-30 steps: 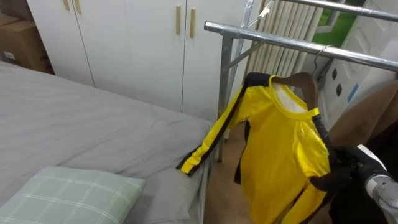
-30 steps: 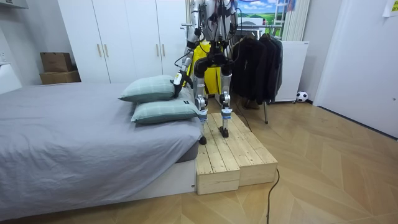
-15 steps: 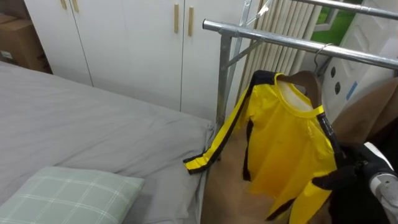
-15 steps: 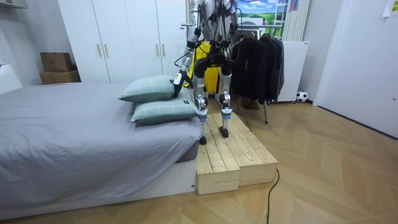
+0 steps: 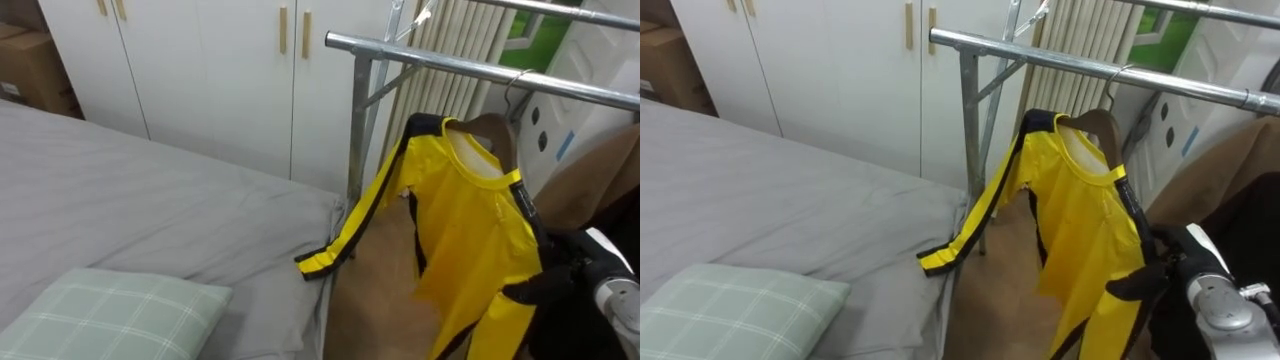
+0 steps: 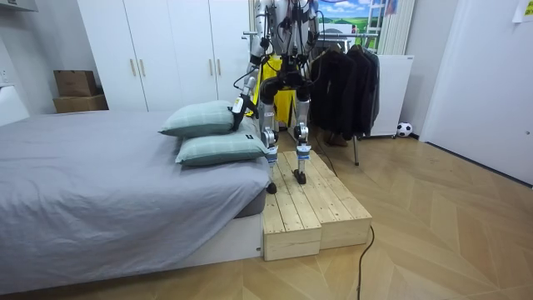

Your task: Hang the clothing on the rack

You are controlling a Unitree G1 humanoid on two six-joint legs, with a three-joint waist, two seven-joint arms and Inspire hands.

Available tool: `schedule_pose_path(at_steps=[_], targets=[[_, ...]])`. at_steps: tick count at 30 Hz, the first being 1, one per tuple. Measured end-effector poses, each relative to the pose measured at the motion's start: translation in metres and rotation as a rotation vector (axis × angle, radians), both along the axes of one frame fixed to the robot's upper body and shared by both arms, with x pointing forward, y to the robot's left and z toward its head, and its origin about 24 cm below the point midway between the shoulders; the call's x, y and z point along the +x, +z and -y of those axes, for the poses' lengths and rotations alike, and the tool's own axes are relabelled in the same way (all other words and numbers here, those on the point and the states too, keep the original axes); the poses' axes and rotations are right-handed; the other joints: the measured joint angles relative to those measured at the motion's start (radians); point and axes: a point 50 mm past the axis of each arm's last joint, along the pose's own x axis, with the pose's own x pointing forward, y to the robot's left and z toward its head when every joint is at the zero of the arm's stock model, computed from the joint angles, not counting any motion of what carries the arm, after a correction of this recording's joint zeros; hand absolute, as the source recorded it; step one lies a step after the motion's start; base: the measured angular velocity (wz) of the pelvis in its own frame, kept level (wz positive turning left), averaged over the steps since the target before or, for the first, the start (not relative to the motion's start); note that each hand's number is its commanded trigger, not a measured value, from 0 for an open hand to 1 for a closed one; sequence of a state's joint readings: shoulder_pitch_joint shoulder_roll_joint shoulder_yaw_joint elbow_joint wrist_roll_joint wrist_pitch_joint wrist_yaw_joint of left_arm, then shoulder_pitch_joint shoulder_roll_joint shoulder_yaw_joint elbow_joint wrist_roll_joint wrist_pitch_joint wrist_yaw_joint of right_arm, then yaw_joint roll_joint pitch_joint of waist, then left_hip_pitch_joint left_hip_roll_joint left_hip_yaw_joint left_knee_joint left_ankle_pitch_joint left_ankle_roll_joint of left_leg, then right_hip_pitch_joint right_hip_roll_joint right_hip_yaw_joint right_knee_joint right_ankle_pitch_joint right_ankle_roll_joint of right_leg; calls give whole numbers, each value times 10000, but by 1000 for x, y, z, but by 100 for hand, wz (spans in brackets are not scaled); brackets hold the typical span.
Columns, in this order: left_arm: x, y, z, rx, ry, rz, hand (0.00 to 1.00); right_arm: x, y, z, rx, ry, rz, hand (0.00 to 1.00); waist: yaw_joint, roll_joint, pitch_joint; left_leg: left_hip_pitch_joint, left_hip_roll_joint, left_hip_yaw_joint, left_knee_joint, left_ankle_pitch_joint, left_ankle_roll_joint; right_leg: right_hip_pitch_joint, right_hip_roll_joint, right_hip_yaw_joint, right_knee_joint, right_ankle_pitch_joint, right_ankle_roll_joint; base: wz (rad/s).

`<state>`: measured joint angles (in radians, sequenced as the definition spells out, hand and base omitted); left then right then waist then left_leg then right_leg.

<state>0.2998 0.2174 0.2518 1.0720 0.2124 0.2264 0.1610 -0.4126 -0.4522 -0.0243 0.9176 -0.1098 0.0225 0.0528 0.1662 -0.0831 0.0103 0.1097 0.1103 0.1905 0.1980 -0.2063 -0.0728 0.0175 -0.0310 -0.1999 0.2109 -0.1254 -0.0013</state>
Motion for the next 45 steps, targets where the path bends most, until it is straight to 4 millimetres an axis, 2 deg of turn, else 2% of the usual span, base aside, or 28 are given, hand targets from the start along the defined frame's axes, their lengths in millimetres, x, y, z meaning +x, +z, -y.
schedule_pose_path(at_steps=[8, 14, 17, 22, 25, 45], targets=[[-1, 0, 0, 13, 23, -69, 0, -1, -1, 1, 1738, -1101, 715, 0, -39, 3, -2, 35, 0, 1, 4, 1, 0, 25, 0, 6, 19, 0, 0, 0], [-2, 0, 1, 1, 48, -102, 0, 0, 4, 6, 4109, -2614, 1941, 0, -136, 30, 9, 61, 1, -5, 2, 1, 0, 89, 10, 6, -41, 2, -2, 1], [-3, -1, 3, -39, 94, -135, 0, 4, 10, 3, 5267, -2944, 2618, 0, -181, 79, 25, 58, 10, 29, -8, 1, 0, 62, 35, 62, -39, 5, -6, -4], [-5, -2, 6, -117, 158, -229, 0, 13, 28, -4, 7365, -3157, 3992, 0, -274, 250, -16, 58, 7, 24, -43, 1, 0, 51, 32, 52, -58, 5, -6, 0], [-5, -3, 8, -84, 176, -229, 0, 16, 33, -6, 8063, -3205, 4369, 0, -278, 290, -17, 64, 6, 25, -47, 2, -1, 50, 32, 52, -58, 4, -5, 0], [-5, -4, 11, -49, 170, -235, 0, 9, 29, -12, 8219, -2995, 4363, 0, -337, 305, -14, 60, 0, 24, -75, 1, -1, 34, 33, 49, -67, 2, -2, 0]])
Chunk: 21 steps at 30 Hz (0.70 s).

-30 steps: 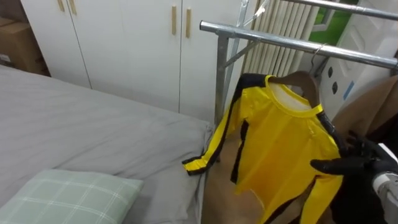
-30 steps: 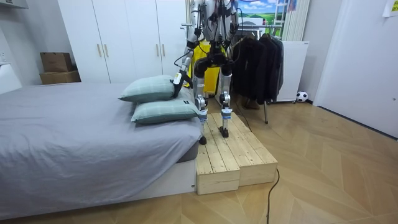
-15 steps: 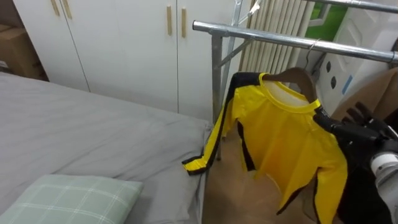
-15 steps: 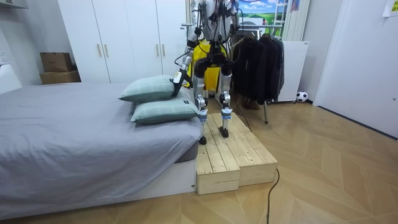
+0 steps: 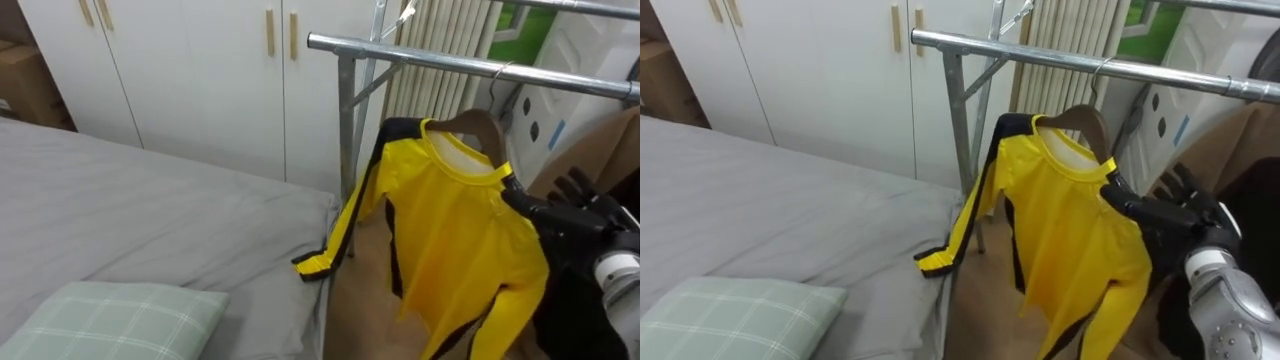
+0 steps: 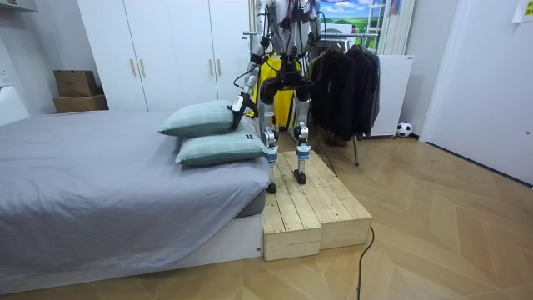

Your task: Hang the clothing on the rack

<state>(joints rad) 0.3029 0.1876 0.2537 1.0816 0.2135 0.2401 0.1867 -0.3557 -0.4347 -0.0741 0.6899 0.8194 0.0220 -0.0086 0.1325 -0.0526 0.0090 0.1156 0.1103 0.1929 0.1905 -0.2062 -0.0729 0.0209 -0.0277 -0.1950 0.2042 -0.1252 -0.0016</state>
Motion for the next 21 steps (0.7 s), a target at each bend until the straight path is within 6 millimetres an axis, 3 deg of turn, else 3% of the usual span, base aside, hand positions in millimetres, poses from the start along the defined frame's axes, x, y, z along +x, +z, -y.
schedule_pose_path(at_steps=[11, 17, 21], targets=[[-2, 0, 1, 0, 33, -48, 0, -13, -14, 4, 8, -46, -439, 0, -218, -19, -3, 18, -1, 15, -9, 2, 1, 1, 2, 26, -22, -1, 2, 0], [-5, 0, 1, -6, 74, -123, 0, -35, -30, 17, -166, -580, -1040, 0, -322, -80, 26, 146, -1, 48, -3, 3, 1, 84, -6, 61, -36, -45, 25, 0], [-12, 1, 1, -19, 173, -256, 0, -42, -36, 18, -458, -756, -1353, 0, -620, -90, 33, 142, 1, 181, -34, 0, -3, -16, 14, 207, 21, -59, 17, -9]])
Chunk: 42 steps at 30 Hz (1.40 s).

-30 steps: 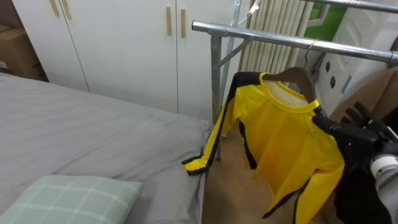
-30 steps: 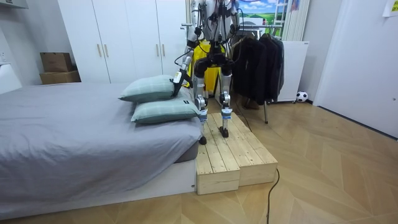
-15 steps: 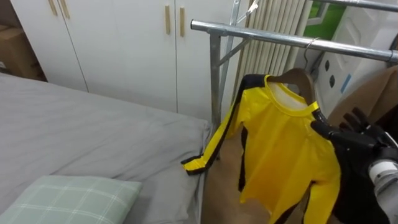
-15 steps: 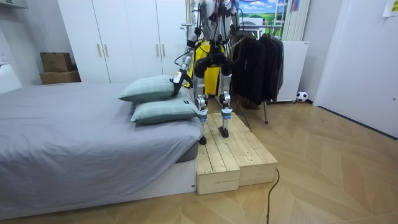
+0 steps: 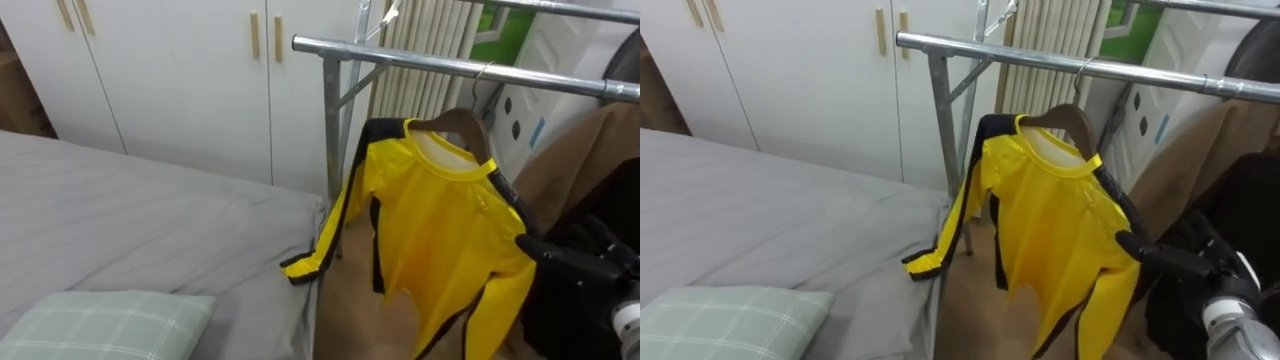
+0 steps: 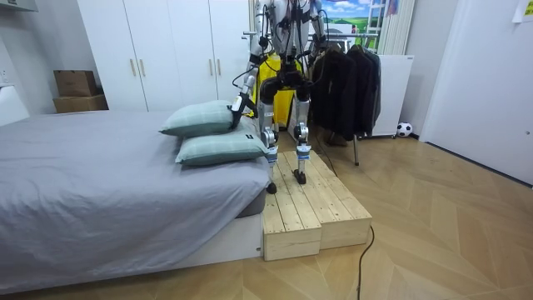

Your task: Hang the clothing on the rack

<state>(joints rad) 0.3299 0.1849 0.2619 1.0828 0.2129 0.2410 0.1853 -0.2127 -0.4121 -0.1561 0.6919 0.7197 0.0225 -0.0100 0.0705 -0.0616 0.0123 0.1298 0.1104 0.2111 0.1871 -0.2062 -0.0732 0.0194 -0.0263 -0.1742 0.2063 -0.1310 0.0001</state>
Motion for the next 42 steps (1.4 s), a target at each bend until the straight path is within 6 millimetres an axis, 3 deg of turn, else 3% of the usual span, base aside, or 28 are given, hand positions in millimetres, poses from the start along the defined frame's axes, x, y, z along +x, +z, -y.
schedule_pose_path(at_steps=[5, 14, 18, 25, 28, 42], targets=[[-4, 0, 0, 3, 131, -57, 0, -13, -3, 7, -682, -47, -260, 0, -162, -2, -5, 6, 9, 58, -33, -2, -1, -18, 18, 57, -10, 16, -8, -2], [-6, 0, 1, -16, 165, -151, 0, -48, -31, 7, -1223, 136, -1597, 0, -430, 25, -12, -16, 20, 279, -181, -2, -3, -235, 73, 250, -1, 16, -7, -8], [-6, -1, 3, -97, 3, -235, 0, -61, -45, -2, -1048, 139, -1942, 0, -590, 39, -11, 12, 28, 389, -199, -7, -7, -284, 105, 382, 17, 24, -13, -8], [-6, -2, 6, -200, 53, -243, 0, -128, -100, -29, -173, 526, -4232, 0, -671, 240, 24, 30, 30, 563, -220, -43, -5, -360, 130, 566, 21, 31, 5, -6], [-5, -4, 9, -273, 60, -226, 0, -146, -115, -39, 210, 563, -5020, 0, -677, 313, 39, 33, 25, 668, -223, -50, -7, -494, 143, 735, 156, 28, 9, -17], [-1, -6, 14, -473, -448, -278, 0, -191, -146, -76, 1472, 2257, -6696, 0, -726, 445, 83, -19, 33, 779, -209, -58, -10, -557, 158, 795, 153, 65, 2, -2]])
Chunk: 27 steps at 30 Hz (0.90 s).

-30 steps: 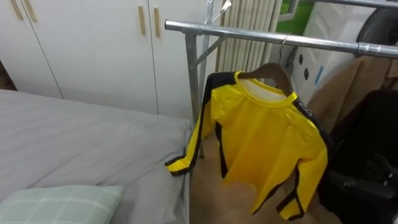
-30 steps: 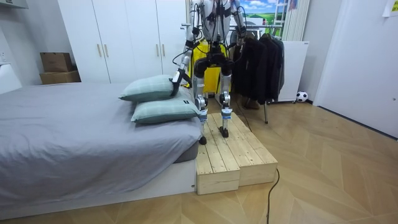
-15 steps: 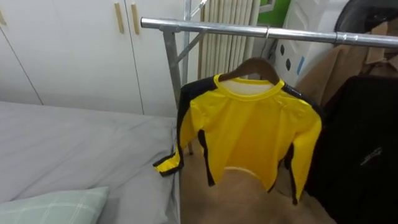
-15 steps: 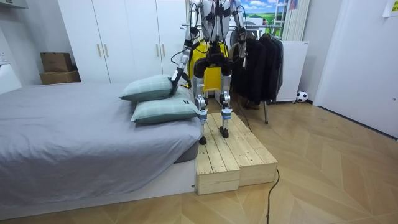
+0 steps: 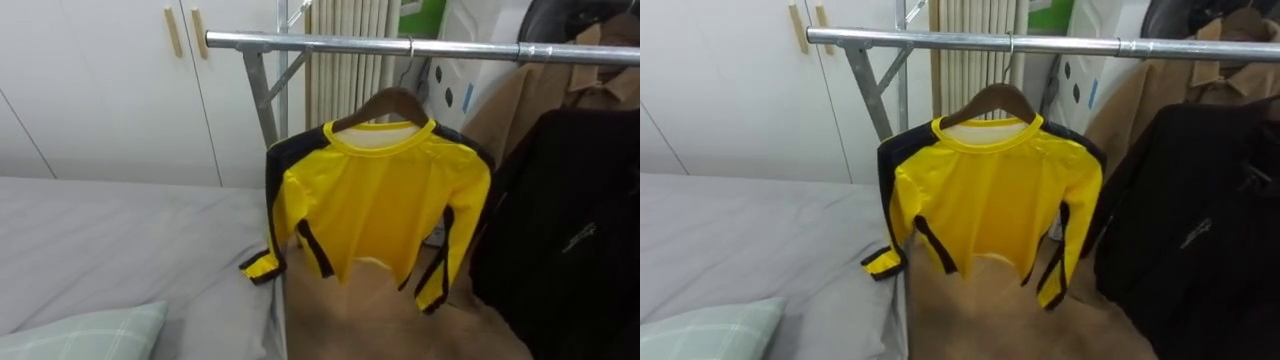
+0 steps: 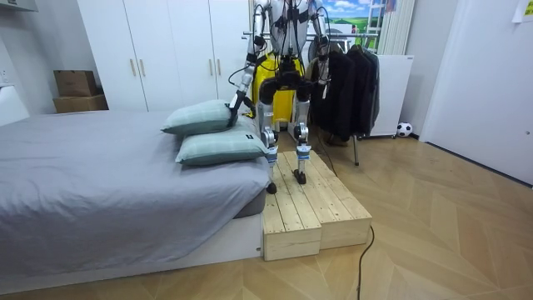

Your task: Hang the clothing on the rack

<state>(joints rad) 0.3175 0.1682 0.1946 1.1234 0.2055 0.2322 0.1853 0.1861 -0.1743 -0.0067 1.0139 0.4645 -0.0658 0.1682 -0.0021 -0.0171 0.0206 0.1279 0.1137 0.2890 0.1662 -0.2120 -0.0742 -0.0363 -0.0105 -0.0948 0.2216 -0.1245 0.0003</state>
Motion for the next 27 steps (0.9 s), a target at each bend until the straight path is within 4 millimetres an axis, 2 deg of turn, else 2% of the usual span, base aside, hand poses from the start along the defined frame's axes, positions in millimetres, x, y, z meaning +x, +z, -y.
schedule_pose_path(at_steps=[4, 10, 20, 27], targets=[[13, -2, 1, 55, 423, 557, 0, -5, -5, -14, 335, 655, -141, 0, -11, 25, -10, -116, -9, -209, 30, 8, 1, 3, -37, -202, -58, 5, -4, 13], [29, -2, 1, 250, 881, 1490, 0, -5, -7, -20, 687, 892, -17, 0, 78, 55, -10, -202, -7, -319, 38, 8, 3, 18, -48, -340, -164, 26, 0, 6], [36, -6, 13, -444, 1787, 2564, 0, -3, -10, -24, 644, 1564, -348, 0, 131, 86, -9, -300, -25, -462, 41, 7, 5, -7, -77, -435, -184, 17, 15, 2], [35, -9, 20, -1729, 3600, 3443, 0, -9, -12, -21, 812, 1642, -625, 0, 130, 289, -27, -282, -25, -426, 28, 6, 6, 15, -73, -437, -161, 16, 15, 0]])
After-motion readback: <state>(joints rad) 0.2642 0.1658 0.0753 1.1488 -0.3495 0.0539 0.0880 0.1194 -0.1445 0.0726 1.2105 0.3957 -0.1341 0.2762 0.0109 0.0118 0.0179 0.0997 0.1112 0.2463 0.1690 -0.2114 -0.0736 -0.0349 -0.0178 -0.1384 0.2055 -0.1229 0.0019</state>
